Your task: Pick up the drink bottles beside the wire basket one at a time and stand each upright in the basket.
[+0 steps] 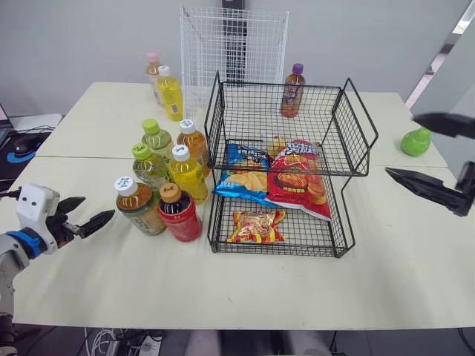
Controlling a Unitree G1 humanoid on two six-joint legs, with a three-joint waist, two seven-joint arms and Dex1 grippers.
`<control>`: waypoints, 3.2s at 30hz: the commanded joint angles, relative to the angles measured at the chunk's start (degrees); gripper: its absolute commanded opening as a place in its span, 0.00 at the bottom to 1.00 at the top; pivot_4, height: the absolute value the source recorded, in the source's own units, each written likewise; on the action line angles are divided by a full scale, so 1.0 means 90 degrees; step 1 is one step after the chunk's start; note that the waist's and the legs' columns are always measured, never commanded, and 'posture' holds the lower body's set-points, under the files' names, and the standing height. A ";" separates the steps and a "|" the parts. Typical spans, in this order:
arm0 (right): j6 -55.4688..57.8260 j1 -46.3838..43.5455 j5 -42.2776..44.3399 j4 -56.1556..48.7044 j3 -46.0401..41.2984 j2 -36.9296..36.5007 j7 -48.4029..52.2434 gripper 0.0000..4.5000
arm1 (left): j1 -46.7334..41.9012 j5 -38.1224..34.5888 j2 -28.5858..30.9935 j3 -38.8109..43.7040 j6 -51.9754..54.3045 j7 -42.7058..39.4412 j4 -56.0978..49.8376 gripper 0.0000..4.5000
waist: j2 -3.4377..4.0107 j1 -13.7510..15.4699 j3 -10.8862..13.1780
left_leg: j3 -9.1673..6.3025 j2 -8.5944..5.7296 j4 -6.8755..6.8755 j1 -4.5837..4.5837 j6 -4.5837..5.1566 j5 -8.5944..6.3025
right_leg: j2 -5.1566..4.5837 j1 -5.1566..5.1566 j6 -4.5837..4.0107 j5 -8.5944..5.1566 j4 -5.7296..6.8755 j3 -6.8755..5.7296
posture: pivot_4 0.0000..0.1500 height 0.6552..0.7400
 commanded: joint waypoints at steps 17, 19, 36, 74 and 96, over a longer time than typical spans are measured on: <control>-0.0429 -0.2022 -0.0938 0.1175 0.3046 0.1584 0.1519 1.00 | 0.3085 -0.3452 -0.1650 0.2979 0.2708 0.2428 -0.6769 1.00 | -0.0018 0.0062 0.0003 | -0.0014 -0.0011 0.0007 -0.0004 0.0009 -0.0005 | -0.0024 0.0003 -0.0003 -0.0010 0.0001 -0.0012 | 1.00 0.95; -0.0408 -0.2076 -0.0995 0.1206 0.3071 0.1615 0.1607 1.00 | 0.2694 -0.3409 -0.1715 0.2668 0.2645 0.2994 -0.6872 1.00 | -0.0018 0.0109 0.0003 | -0.0013 -0.0019 0.0010 -0.0003 0.0009 -0.0004 | -0.0013 0.0003 -0.0003 -0.0010 0.0001 -0.0011 | 1.00 0.95; 0.0193 -0.2127 -0.0863 0.0952 0.2770 0.1439 0.1468 1.00 | 0.0779 -0.1878 -0.1728 0.0524 0.2703 0.4787 -0.6311 1.00 | -0.0019 0.0110 0.0003 | -0.0017 -0.0021 0.0011 -0.0006 0.0007 -0.0006 | 0.0042 0.0005 -0.0006 -0.0004 0.0000 0.0001 | 1.00 0.95; 0.0448 -0.1995 -0.0556 0.0758 0.2263 0.1371 0.1294 1.00 | -0.0589 -0.4146 0.1195 0.2246 0.4300 0.2323 -0.4782 0.31 | -0.0050 0.0121 0.0040 | -0.0029 -0.0016 0.0003 -0.0018 0.0006 -0.0006 | 0.0027 -0.0006 -0.0010 -0.0013 -0.0005 -0.0015 | 1.00 0.95; 0.1261 -0.0697 0.0234 -0.0332 -0.0097 0.0642 -0.0778 1.00 | -1.0408 -0.2389 -0.0299 -0.3208 0.3621 0.0319 0.0755 0.31 | -0.0049 0.0277 0.0081 | -0.0033 -0.0035 0.0013 -0.0066 0.0003 -0.0007 | 0.0046 -0.0036 0.0006 -0.0011 -0.0007 -0.0024 | 1.00 0.95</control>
